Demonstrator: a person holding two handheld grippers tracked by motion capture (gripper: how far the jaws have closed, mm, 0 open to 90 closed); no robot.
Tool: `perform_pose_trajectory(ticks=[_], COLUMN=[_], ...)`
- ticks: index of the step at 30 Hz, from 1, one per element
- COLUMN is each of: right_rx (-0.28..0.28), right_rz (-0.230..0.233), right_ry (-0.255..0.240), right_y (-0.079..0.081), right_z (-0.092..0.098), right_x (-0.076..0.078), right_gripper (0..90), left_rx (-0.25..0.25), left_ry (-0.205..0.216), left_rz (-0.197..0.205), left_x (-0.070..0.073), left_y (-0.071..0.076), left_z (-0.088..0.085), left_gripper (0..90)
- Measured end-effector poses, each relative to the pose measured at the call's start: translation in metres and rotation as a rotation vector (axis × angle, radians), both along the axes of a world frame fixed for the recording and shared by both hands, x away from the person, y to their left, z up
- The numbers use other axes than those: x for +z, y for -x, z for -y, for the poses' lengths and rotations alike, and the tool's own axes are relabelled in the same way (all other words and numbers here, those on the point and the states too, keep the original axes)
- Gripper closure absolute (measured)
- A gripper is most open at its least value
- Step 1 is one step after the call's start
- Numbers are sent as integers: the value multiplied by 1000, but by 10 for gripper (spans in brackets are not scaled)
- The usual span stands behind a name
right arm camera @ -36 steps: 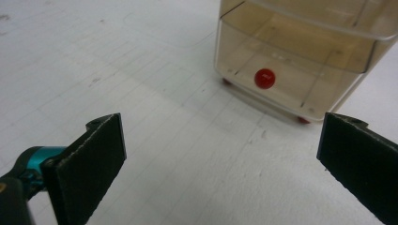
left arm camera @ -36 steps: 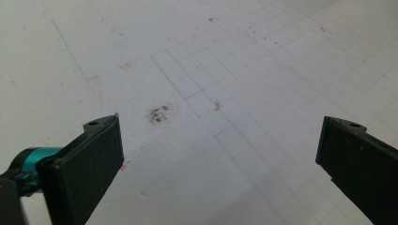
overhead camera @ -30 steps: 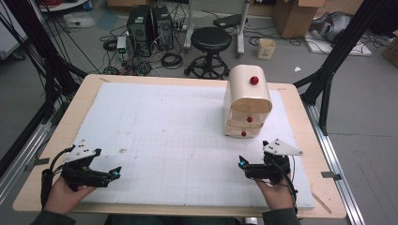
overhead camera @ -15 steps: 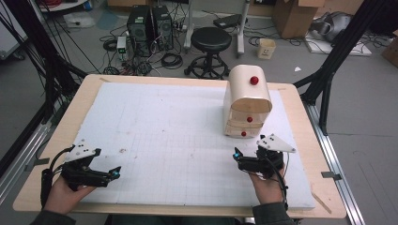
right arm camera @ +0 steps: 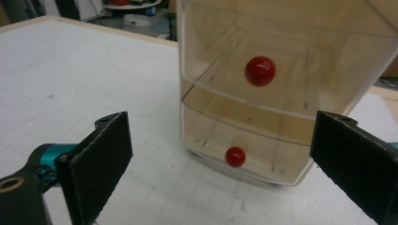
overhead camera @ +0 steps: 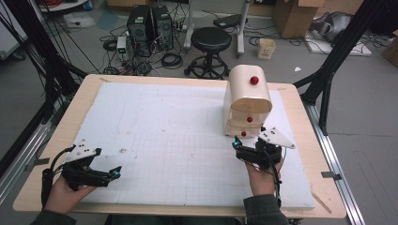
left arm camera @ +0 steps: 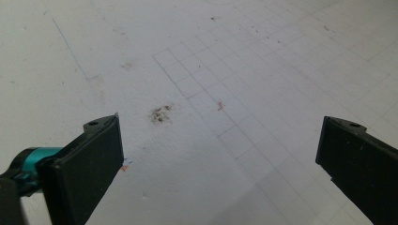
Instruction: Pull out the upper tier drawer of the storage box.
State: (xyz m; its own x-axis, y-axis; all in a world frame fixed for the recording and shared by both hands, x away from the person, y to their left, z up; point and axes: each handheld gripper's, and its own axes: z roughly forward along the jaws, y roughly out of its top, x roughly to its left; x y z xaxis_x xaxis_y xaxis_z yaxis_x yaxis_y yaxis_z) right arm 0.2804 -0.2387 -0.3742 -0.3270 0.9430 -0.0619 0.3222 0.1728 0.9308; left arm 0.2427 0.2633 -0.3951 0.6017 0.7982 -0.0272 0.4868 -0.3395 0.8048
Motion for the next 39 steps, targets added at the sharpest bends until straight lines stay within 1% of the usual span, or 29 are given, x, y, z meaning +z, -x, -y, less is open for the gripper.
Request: perform_pose_trajectory(ticks=[4, 5, 6, 7, 8, 9, 11, 13, 14, 16, 17, 19, 20, 21, 22, 23, 25, 27, 30, 31, 32, 33, 34, 37, 39], right_rx=[-25, -39, -39, -56, -61, -64, -58, -76, -76, -92, -93, -95, -105, -105, -106, -118, -121, -132, -137, -147, -147, -154, -154, -172, -171], right_rz=[21, 30, 30, 41, 48, 57, 65, 75, 75, 78, 83, 85, 86, 86, 88, 83, 85, 80, 80, 81, 81, 82, 82, 89, 91], right_ry=[-2, -13, -13, -26, -25, -23, -23, -38, -38, -46, -40, -34, -27, -27, -26, -20, -14, -6, 0, 10, 10, 12, 12, 20, 27], right_y=[-3, -6, -6, -8, -9, -9, -9, -11, -11, -12, -13, -13, -14, -14, -14, -15, -16, -18, -19, -19, -19, -20, -20, -21, -21], right_z=[-1, -1, -1, -1, -1, -1, 0, -1, -1, -2, -2, -2, -4, -4, -4, -5, -5, -7, -9, -10, -10, -10, -10, -12, -12], right_x=[3, 5, 5, 7, 7, 8, 8, 8, 8, 7, 7, 7, 7, 7, 7, 7, 6, 5, 5, 4, 4, 3, 3, 3, 3], right_gripper=[58, 62, 62, 83, 102, 152, 168, 168, 168, 215, 234, 243, 273, 273, 292, 333, 349, 408, 435, 470, 470, 506, 506, 567, 582], left_rx=[0, 1, 1, 3, 3, 3, 3, 1, 1, 4, 3, 2, 2, 0, 1, 2, 0, 1, 1, 1, 1, -1, -1, 4, 3], left_ry=[-1, 0, 0, 2, 3, 3, 1, -1, -1, 0, 2, 2, 5, 3, 6, 9, 4, 6, 7, 8, 8, 6, 6, 8, 8], left_rz=[2, -1, -1, -1, 0, 0, -2, 0, 0, 2, 4, 5, 6, 5, 5, 5, 4, 5, 4, 4, 4, 3, 3, 5, 5], left_x=[0, 0, 0, 0, 0, 0, 0, 0, 0, 0, 0, 1, 0, 0, 0, 0, 0, 0, 0, 0, 0, 0, 0, 0, 0], left_y=[0, 0, 0, 0, 0, 0, -1, -1, -1, 0, 0, 0, 0, -1, -1, -1, -1, -1, -1, -1, -1, -1, -1, -1, -1], left_z=[0, 0, 0, -1, -1, -1, -1, -1, -1, -1, -1, -1, -1, -1, -1, -1, -1, -1, -1, -1, -1, -2, -2, -2, -2], left_gripper=[17, 17, 17, 17, 17, 17, 17, 17, 17, 17, 17, 17, 17, 17, 17, 17, 17, 17, 17, 17, 17, 17, 17, 17, 17])
